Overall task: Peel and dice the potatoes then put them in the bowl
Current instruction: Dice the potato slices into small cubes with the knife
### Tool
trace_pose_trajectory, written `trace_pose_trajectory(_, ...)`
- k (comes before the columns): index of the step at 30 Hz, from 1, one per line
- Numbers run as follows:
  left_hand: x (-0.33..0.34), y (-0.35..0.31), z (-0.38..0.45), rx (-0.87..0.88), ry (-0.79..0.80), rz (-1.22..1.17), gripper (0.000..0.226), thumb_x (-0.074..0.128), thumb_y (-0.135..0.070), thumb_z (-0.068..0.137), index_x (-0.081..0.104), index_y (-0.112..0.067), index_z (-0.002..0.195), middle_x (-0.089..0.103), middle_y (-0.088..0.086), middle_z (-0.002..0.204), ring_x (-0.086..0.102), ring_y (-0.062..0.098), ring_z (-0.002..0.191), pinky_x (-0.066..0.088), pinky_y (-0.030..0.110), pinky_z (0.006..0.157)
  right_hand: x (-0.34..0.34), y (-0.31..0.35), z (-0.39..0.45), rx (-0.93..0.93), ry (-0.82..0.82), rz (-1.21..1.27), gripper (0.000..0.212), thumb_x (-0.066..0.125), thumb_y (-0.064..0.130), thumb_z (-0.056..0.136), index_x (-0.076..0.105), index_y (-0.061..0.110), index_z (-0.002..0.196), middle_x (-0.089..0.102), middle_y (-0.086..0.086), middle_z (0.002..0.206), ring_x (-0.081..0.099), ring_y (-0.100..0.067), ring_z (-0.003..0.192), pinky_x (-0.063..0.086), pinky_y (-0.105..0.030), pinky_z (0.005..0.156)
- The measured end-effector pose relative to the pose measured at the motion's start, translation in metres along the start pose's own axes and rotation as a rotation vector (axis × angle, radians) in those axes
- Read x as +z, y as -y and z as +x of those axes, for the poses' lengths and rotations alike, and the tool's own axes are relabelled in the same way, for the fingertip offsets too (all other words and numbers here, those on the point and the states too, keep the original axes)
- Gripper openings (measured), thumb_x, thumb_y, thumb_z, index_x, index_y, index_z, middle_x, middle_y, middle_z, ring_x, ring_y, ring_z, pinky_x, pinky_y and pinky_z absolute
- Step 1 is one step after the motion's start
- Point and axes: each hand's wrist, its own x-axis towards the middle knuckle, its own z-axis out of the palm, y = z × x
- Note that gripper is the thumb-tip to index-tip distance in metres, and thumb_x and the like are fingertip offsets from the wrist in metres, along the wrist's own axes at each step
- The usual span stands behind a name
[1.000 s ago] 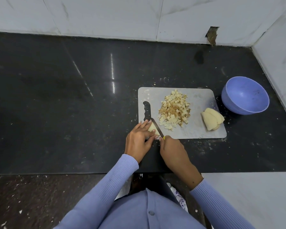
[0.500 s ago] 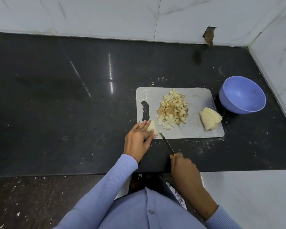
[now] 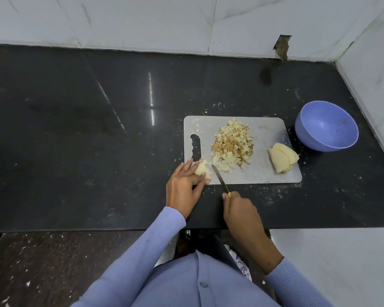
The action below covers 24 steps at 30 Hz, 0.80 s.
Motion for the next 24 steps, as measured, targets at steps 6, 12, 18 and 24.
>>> trace_pose_trajectory(6, 0.0, 0.0, 0.0, -0.018, -0.002, -0.03, 0.012, 0.08, -0.016, 0.075, 0.077, -0.011, 0.085, 0.066, 0.012, 0.115, 0.058, 0.024, 0.118, 0.04, 0.039, 0.104, 0.003, 0.002, -0.005, -0.06, 0.0, -0.007, 0.029, 0.024, 0.036, 0.103, 0.039, 0.017, 0.086, 0.047, 0.002, 0.073, 0.045, -0.018, 0.068, 0.033, -0.029, 0.062)
trace_pose_trajectory(12, 0.001, 0.0, 0.0, -0.032, 0.003, -0.032, 0.012, 0.079, -0.017, 0.075, 0.077, -0.01, 0.085, 0.066, 0.012, 0.115, 0.057, 0.023, 0.118, 0.04, 0.037, 0.104, -0.002, -0.011, -0.004, -0.007, -0.024, -0.01, 0.029, 0.025, 0.035, 0.103, 0.039, 0.016, 0.087, 0.043, 0.004, 0.069, 0.045, -0.018, 0.065, 0.032, -0.029, 0.06)
trace_pose_trajectory(18, 0.001, 0.0, 0.001, -0.036, 0.005, -0.024, 0.014, 0.082, -0.015, 0.073, 0.077, -0.008, 0.085, 0.067, 0.011, 0.114, 0.059, 0.023, 0.116, 0.039, 0.034, 0.104, -0.003, 0.01, 0.015, -0.073, -0.029, -0.007, 0.038, 0.025, 0.036, 0.103, 0.05, 0.008, 0.102, 0.063, -0.011, 0.091, 0.06, -0.028, 0.085, 0.035, -0.03, 0.063)
trace_pose_trajectory(24, 0.001, -0.001, 0.002, -0.044, 0.006, -0.025, 0.013, 0.082, -0.014, 0.072, 0.077, -0.008, 0.083, 0.067, 0.01, 0.115, 0.058, 0.022, 0.117, 0.037, 0.028, 0.105, -0.002, 0.009, 0.025, -0.043, -0.039, -0.001, 0.039, 0.025, 0.035, 0.103, 0.052, 0.007, 0.108, 0.063, -0.014, 0.099, 0.059, -0.031, 0.092, 0.036, -0.031, 0.066)
